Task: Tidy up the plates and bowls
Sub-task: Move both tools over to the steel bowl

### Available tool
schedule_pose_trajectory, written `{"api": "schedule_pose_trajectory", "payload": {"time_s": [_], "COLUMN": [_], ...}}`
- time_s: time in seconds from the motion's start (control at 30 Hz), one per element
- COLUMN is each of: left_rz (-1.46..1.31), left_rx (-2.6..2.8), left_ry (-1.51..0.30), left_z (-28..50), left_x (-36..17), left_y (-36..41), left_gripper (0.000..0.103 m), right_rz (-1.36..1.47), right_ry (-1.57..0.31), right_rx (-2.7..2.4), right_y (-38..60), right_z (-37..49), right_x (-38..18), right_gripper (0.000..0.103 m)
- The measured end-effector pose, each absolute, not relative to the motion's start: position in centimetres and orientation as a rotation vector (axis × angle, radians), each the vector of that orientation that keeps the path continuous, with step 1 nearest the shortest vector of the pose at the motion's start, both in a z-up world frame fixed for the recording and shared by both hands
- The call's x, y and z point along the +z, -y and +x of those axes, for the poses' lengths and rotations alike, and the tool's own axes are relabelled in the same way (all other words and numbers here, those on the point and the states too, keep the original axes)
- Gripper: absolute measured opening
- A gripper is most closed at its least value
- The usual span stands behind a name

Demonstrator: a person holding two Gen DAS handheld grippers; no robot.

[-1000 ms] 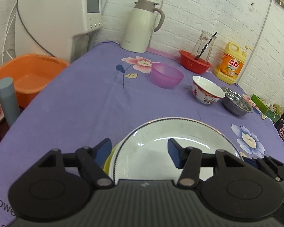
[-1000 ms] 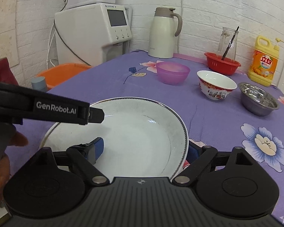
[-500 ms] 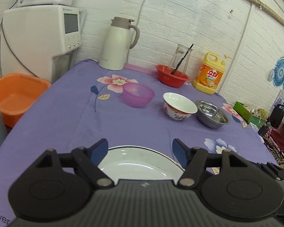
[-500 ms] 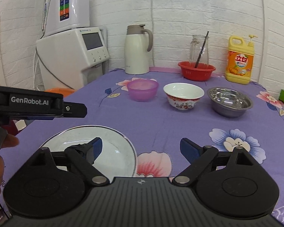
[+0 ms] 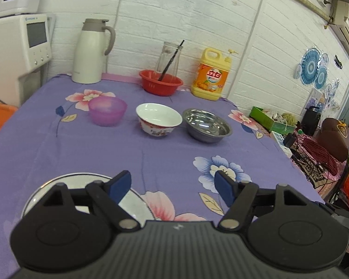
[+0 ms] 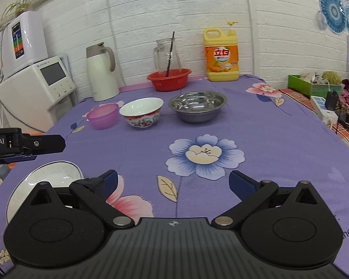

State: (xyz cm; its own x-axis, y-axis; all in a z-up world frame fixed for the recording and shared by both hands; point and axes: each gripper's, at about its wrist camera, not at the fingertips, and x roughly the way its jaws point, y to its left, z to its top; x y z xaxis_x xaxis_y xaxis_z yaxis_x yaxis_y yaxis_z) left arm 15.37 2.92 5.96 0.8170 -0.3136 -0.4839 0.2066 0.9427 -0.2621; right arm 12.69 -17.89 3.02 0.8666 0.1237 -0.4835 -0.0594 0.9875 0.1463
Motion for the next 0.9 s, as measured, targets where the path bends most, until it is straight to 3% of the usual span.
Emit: {"api": "schedule_pose_trajectory", "payload": {"time_s": [0.57,0.9], "left_rz": [-0.274,-0.248], "left_rx": [-0.446,-0.429], "left_ry": [-0.722,-0.629], "left_z": [28.9,37.8], "left_x": [7.1,11.1], "left_y": [3.0,5.2], "left_gripper": [0.072,0.072], "right_rz": [0.005,0.124], "right_ry": [-0.459,-0.364], "right_rx": [0.047,0.068], "right_y": [24.6,27.4], "right_z": [22.4,31.0], "right_x": [5.8,9.8], "right_gripper": [0.103,0.103]}}
